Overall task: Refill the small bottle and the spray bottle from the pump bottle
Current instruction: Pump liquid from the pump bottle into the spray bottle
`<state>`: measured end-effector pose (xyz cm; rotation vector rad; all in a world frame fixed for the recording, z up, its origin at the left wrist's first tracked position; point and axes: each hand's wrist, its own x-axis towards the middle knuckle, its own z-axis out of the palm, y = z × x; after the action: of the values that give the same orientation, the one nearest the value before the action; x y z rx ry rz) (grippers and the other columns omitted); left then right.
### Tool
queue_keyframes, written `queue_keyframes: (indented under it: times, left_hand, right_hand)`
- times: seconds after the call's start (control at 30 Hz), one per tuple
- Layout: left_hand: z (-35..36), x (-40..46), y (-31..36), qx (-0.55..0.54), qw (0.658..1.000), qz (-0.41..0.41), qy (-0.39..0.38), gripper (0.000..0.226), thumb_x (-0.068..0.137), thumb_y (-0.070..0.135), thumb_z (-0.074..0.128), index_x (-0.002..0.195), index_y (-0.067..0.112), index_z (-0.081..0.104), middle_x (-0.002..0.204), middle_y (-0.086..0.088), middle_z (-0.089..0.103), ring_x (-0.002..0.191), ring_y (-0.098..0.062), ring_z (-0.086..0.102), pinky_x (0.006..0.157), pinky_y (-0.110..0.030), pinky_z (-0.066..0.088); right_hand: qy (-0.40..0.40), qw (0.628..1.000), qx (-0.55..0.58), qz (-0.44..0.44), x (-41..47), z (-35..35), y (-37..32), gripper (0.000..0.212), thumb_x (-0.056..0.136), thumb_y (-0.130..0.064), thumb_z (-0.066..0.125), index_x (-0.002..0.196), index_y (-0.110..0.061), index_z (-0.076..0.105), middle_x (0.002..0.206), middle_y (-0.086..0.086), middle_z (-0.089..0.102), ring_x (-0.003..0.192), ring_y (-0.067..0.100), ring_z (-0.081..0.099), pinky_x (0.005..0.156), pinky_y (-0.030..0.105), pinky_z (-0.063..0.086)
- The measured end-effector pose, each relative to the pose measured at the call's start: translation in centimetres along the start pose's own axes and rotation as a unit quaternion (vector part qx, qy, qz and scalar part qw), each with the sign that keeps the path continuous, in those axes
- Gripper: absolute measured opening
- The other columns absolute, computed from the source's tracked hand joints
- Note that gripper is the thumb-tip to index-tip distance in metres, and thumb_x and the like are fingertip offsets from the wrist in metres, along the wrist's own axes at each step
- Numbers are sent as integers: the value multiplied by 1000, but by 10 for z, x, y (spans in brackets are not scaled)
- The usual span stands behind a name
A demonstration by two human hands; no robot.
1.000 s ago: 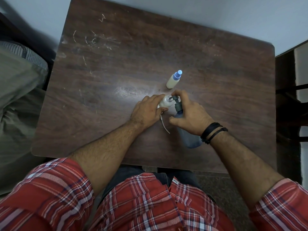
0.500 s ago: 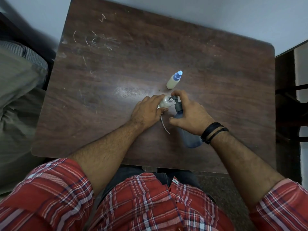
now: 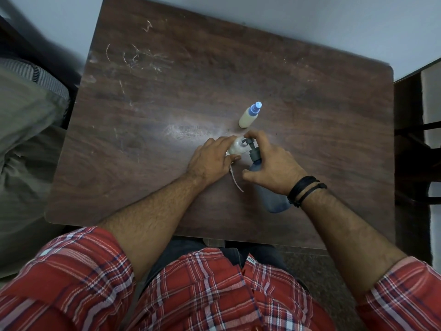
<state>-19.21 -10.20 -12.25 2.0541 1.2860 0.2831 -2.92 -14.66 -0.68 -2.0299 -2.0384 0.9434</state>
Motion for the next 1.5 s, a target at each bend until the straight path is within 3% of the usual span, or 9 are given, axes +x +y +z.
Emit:
queue_keyframes:
  times: [0.27,0.37,0.5,0.6,0.8,1.0,1.23,1.5]
  left_hand:
    - [-1,1,-1,4,1000,-1,-4,51,96,45,54,143,27,46,139,7,56,111,-22,53,94,-47,46]
    - [0,1,-1,7,1000,1,-3,52,96,44,54,144,26,45,139,6,56,111,-23,53,94,-48,46]
    - [2,0,0,3,1000,0,3,52,96,43,55,144,26,46,138,6,57,111,-23,53,94,-47,47]
    - [1,0,0,-1,1000,0,4,52,96,43,55,144,26,46,138,5,57,110,-23,54,93,-46,47]
    - [0,1,-1,-2,1000,1,6,51,96,43,56,143,26,46,137,6,58,108,-22,54,92,-46,48]
    - [0,2,-2,-3,1000,0,0,49,95,46,55,141,30,47,136,8,57,107,-22,53,92,-48,48]
    - [2,1,-1,-8,1000,1,6,51,95,42,55,143,26,46,137,6,57,108,-23,54,93,-46,47]
    - [1,2,-3,-4,1000,0,4,52,96,44,56,143,26,46,138,6,57,108,-23,53,93,-47,47]
  right_hand:
    - [6,1000,16,8,1,0,1,63,74,-28,72,126,-25,37,75,-15,48,67,8,52,66,29,38]
    - [7,1000,25,13,3,-1,1,56,75,-28,73,119,-23,38,76,-15,50,70,16,54,65,30,38]
    - [12,1000,14,8,3,-3,-2,63,76,-29,73,129,-23,39,78,-20,47,74,16,53,70,28,37]
    - [18,1000,2,7,2,-1,-2,68,75,-30,73,133,-26,38,75,-21,45,67,9,49,70,27,37]
    - [12,1000,-5,6,2,0,-1,69,74,-31,72,132,-27,36,76,-19,45,72,17,53,69,29,38]
    - [22,1000,13,9,3,-1,-1,56,75,-28,73,120,-21,40,75,-15,48,67,14,51,66,30,36]
    - [30,999,6,14,3,-1,-4,70,75,-31,73,135,-26,38,80,-18,48,74,14,51,72,26,37]
    - [22,1000,0,7,3,-1,-4,69,75,-29,72,134,-25,38,89,-9,54,78,19,55,73,31,42]
